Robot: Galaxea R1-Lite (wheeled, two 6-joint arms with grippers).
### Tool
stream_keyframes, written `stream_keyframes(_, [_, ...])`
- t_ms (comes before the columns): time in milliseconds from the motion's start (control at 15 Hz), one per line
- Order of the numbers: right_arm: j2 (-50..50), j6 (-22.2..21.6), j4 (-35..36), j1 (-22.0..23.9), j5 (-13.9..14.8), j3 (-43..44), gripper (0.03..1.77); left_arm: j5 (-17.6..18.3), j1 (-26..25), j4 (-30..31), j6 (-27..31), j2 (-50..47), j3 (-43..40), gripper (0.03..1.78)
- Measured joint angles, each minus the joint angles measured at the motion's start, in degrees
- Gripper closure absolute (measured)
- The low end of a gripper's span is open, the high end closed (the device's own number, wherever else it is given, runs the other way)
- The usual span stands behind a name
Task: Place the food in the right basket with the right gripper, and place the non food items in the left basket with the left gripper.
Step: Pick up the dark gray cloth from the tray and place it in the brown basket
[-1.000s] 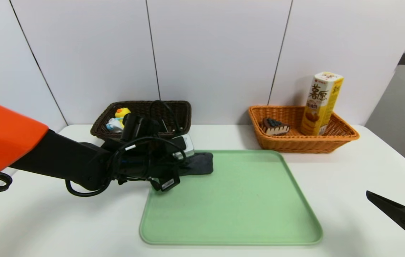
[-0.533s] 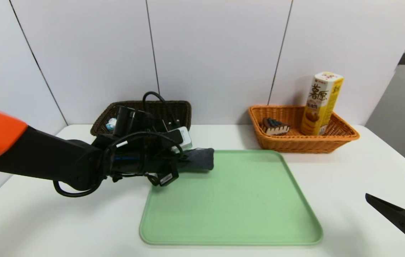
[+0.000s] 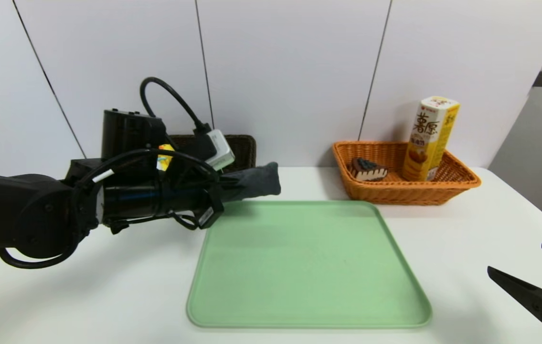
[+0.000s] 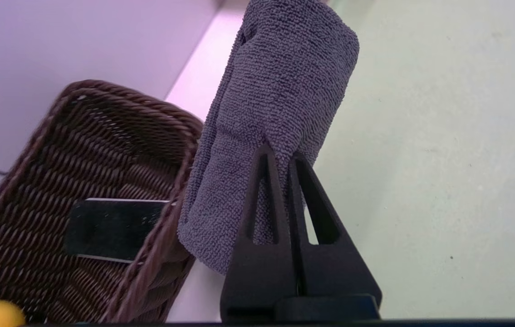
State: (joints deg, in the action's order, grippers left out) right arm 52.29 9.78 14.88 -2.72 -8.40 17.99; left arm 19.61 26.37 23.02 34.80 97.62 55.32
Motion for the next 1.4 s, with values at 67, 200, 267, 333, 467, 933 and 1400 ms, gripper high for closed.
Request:
stream_keyframes(67, [0.0,0.0,0.0,0.0,0.0,-0.1,0.1,0.0,-1.1,1.4,-1.8,-0.8,-0.1,1.73])
stream_keyframes(200, [-0.5,0.4,-0.1,0.0,0.0,-0.6,0.1,-0.3,-3.2,5.7,-5.6,-1.7,-0.1,1.73])
stream_keyframes(267, [-0.6,0.6,0.0,0.0,0.0,-0.7,0.1,-1.1,-4.0,8.3,-8.5,-2.0,-0.1,1.73])
stream_keyframes(333, [-0.7,0.8,0.0,0.0,0.0,-0.8,0.1,-2.8,-4.6,10.5,-11.5,-2.1,-0.1,1.73])
stream_keyframes(467, [-1.0,0.9,-0.3,0.0,0.0,-1.2,0.1,-7.8,-5.4,15.3,-18.4,-1.8,-0.2,1.73])
stream_keyframes(933, [-2.0,1.6,-0.4,0.0,-0.1,-1.4,0.1,-21.0,-8.5,29.3,-27.4,5.9,0.1,1.73])
stream_keyframes(1400, [-1.9,1.8,0.0,0.0,0.0,-0.9,0.1,-24.7,-9.6,33.4,-33.4,12.6,-0.4,1.73])
